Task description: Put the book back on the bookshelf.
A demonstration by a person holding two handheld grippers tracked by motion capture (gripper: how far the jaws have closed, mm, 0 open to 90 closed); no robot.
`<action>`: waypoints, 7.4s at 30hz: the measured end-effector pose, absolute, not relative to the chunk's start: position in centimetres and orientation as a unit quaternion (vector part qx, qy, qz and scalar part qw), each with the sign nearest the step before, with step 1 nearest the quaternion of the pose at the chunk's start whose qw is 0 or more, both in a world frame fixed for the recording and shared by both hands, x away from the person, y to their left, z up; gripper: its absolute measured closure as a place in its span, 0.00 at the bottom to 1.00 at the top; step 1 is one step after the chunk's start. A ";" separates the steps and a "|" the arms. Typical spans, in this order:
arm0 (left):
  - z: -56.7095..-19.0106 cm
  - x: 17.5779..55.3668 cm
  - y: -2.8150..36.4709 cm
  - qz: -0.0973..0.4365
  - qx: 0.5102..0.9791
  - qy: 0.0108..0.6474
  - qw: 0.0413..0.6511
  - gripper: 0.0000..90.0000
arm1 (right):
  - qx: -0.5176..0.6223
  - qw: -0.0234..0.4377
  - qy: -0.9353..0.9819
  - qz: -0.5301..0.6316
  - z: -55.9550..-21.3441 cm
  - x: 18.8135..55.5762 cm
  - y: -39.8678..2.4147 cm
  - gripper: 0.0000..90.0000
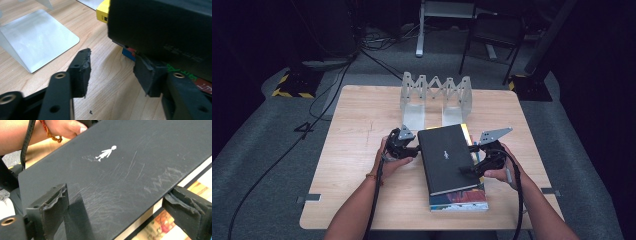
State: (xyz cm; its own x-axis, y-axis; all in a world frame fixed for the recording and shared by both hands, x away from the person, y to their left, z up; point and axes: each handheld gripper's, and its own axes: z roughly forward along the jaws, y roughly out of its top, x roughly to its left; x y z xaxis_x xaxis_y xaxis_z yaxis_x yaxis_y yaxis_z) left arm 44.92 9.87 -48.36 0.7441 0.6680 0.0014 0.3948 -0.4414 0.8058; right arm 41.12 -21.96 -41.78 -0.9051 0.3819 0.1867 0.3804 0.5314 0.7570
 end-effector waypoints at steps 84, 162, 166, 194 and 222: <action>-38.6 39.4 9.9 0.222 0.807 0.225 0.499 0.49 | 0.050 0.180 0.789 0.586 -38.0 35.3 -25.1 0.87; -39.4 36.6 3.9 0.126 0.808 0.136 0.559 0.53 | 0.178 0.227 0.781 0.554 -39.8 36.5 -26.7 0.44; -39.1 36.6 3.7 0.128 0.806 0.138 0.561 0.53 | 0.178 0.226 0.781 0.555 -39.8 36.5 -26.7 0.44; -35.7 36.7 2.0 0.135 0.772 0.153 0.602 0.56 | 0.203 0.224 0.787 0.538 -39.9 36.5 -28.6 0.43; -32.3 39.0 4.3 0.219 0.746 0.222 0.588 0.58 | 0.320 0.214 0.794 0.470 -44.5 38.0 -34.7 0.42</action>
